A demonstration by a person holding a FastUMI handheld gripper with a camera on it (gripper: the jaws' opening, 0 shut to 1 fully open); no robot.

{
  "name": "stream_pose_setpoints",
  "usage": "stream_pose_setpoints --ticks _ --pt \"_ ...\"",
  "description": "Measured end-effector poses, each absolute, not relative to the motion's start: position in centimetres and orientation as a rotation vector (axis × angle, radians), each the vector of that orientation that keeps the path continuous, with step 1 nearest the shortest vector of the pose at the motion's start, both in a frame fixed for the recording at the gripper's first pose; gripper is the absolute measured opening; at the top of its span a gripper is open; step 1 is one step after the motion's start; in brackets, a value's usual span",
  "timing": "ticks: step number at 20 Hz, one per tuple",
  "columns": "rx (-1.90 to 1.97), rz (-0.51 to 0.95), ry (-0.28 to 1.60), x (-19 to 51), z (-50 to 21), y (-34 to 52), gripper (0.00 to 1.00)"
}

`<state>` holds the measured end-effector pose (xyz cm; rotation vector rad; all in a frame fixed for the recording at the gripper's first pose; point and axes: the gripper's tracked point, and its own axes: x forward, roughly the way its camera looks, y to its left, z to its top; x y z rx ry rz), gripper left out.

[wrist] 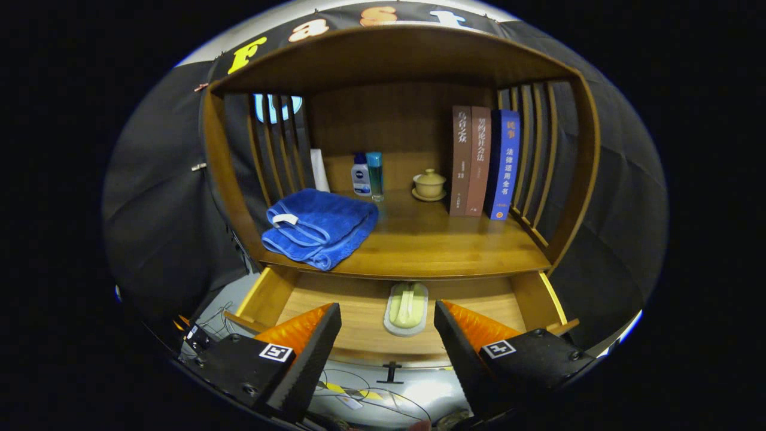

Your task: Pull open the drawer, take out the items inside it, and place them on the countertop above the cabinet.

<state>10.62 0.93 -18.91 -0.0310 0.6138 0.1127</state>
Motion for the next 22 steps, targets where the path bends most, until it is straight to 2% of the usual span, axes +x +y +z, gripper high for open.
stream_pose_setpoints --ticks 7,11,14,16,19,21,22 --pt "-0.078 0.041 0.857 15.3 -26.9 -0.9 0.99" --pt "-0.073 0.0 0.951 17.4 -30.9 -1.4 0.95" --pt "-0.027 -0.037 0.981 18.6 -32.9 -1.1 0.77" --pt "-0.023 -0.053 1.007 18.9 -34.5 -1.1 0.7" --pt "-0.026 -0.083 1.016 18.9 -35.5 -1.2 0.3" --pt "-0.063 -0.061 1.004 19.1 -35.4 -1.1 0.3" --pt "-0.072 -0.05 1.002 19.1 -35.4 -1.0 0.2"
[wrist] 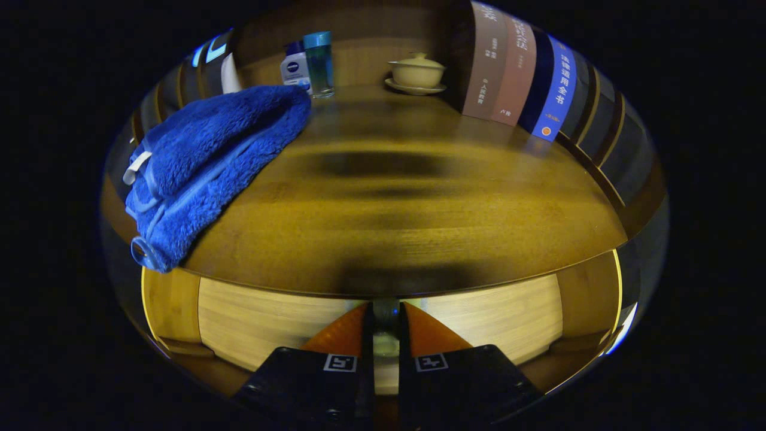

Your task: Pull open the drawer, take out the items inside it, and place them on the countertop above the cabinet.

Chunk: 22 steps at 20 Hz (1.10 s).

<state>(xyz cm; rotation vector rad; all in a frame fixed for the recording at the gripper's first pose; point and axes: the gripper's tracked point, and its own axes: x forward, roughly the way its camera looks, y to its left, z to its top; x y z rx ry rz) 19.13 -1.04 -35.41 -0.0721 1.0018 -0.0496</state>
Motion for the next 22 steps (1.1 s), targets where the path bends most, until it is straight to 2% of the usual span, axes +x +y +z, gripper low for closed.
stream_pose_setpoints --ticks 9,17,22 --pt "0.236 0.058 1.168 16.3 -31.9 3.0 0.2" --pt "0.224 0.155 1.182 13.5 -25.1 5.1 0.2" --pt "0.194 0.175 1.114 13.8 -20.3 4.8 0.2"
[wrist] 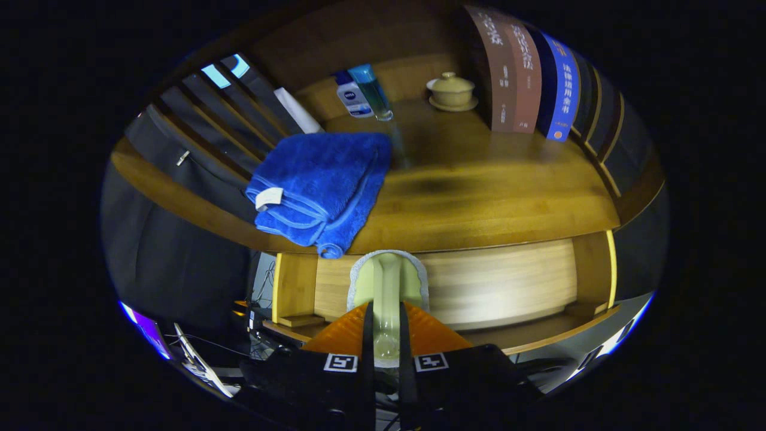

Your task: Pull open the drawer, take out the items inside it, and place them on the countertop above the cabinet.

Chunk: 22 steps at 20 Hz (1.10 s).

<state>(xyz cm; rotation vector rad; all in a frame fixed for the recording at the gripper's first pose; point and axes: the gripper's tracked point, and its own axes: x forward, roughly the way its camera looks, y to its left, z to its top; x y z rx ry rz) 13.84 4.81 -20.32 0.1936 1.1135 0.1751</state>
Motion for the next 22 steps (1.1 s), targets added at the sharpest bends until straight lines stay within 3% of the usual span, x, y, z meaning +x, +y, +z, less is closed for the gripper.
stream_pose_setpoints --ticks 5,13,22 --pt "0.129 0.113 0.959 18.9 -16.7 2.5 0.2" --pt "0.047 -0.051 0.897 28.1 -20.6 -2.1 0.2" --pt "0.006 -0.077 0.882 30.4 -22.2 -2.9 0.2"
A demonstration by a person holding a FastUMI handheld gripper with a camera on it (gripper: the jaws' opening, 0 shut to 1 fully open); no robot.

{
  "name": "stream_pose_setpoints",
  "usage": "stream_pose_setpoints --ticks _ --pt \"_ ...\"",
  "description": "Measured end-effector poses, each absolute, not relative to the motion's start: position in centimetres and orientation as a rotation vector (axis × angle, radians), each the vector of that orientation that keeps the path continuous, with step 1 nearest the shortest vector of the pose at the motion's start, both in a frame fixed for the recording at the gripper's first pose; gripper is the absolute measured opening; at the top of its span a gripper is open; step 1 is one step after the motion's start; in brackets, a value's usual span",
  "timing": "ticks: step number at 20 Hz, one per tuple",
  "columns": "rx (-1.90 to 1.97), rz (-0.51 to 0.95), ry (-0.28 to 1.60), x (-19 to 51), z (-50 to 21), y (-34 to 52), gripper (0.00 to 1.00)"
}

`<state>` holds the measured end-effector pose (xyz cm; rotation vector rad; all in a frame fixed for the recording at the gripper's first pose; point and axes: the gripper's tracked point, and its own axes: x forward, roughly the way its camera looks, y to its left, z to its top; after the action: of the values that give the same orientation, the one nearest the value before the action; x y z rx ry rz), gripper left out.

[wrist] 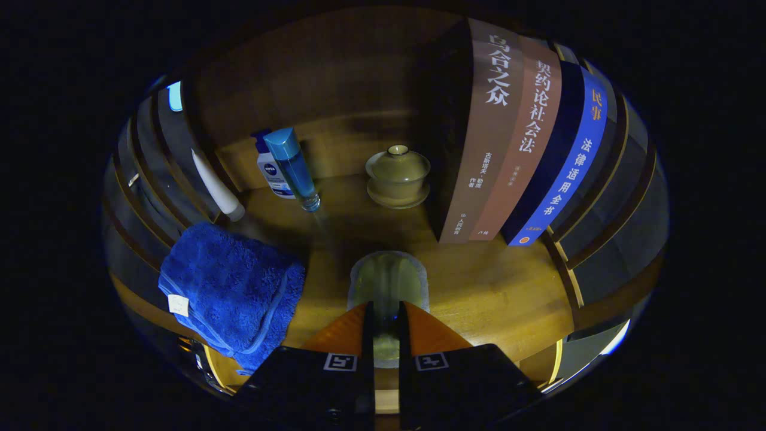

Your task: Pull open the drawer, take out the items inside it, and place them on the countertop above the cabinet.

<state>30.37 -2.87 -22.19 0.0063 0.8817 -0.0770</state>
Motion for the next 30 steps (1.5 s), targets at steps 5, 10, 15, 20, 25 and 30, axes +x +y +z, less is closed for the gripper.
stream_pose_setpoints --ticks 5,10,15,20,25,30 --pt "0.027 -0.072 0.841 30.6 -21.7 -3.0 0.61" --pt "0.041 -0.035 0.713 29.6 -18.6 -2.7 1.0" --pt "0.008 0.036 0.423 26.3 -13.1 -1.9 1.0" --pt "-0.033 0.096 0.148 19.9 -7.5 -0.6 0.99" --pt "-0.041 0.172 -0.004 12.0 -7.4 1.8 0.99" --pt "0.072 0.138 -0.005 5.9 -11.6 1.8 0.98"
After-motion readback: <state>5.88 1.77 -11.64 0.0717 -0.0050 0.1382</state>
